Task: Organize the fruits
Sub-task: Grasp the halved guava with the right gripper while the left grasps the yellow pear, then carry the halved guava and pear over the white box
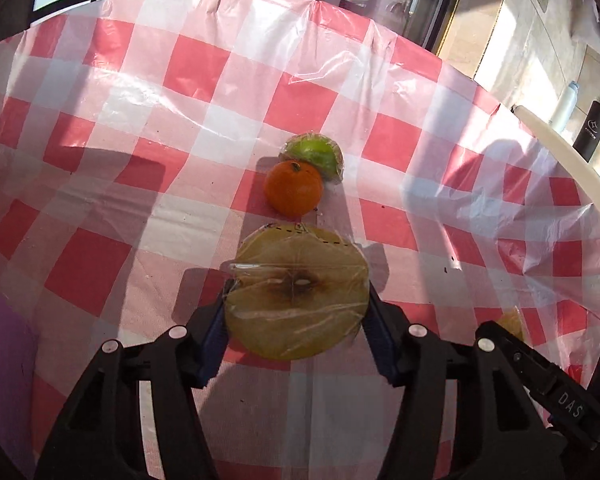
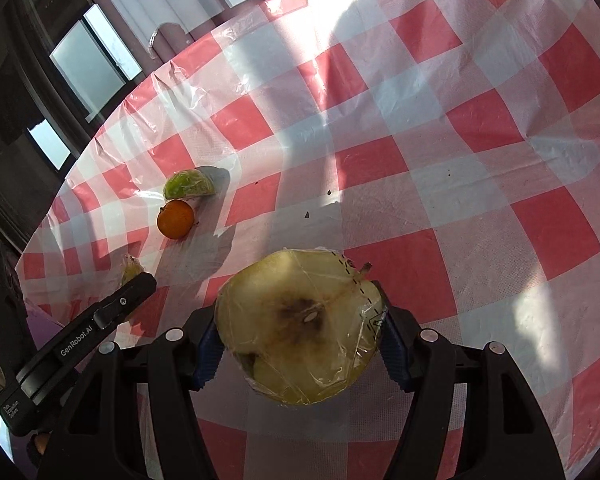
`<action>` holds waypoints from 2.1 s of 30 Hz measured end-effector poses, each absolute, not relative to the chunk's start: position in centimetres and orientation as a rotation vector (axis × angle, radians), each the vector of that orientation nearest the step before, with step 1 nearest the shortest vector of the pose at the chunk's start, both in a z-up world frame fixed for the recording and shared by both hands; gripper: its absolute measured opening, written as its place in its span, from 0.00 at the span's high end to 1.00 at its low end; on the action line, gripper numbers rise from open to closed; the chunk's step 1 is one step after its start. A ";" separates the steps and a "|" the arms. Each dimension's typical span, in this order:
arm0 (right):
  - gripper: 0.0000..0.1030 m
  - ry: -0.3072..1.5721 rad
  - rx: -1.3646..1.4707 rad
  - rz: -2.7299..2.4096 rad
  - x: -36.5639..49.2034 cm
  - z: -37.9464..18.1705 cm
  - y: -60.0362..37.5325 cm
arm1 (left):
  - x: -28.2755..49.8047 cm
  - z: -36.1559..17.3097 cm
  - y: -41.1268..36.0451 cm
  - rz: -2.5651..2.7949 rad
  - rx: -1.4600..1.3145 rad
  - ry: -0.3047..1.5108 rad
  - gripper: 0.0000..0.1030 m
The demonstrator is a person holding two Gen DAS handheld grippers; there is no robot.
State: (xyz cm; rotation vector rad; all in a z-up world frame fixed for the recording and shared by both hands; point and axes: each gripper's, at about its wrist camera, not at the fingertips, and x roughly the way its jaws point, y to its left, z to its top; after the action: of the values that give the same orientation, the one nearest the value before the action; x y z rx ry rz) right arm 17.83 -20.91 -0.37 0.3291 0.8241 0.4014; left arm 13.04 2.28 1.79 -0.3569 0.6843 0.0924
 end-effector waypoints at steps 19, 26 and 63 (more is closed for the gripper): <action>0.38 0.768 0.378 0.446 17.2 0.4 -21.7 | 5.8 2.4 2.6 -0.064 -0.525 0.541 0.42; 0.38 0.674 0.448 0.387 11.7 1.4 -23.1 | 0.7 3.5 2.6 -0.022 -0.536 0.481 0.42; 0.38 0.623 -0.498 0.850 -13.4 9.4 9.2 | -19.6 12.1 19.8 0.479 -0.044 0.589 0.42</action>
State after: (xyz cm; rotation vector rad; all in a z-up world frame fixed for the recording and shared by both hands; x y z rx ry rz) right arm -13.37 9.21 9.36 -0.4983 0.6228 0.8500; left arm -19.60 19.77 12.13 -0.0441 0.5893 0.4787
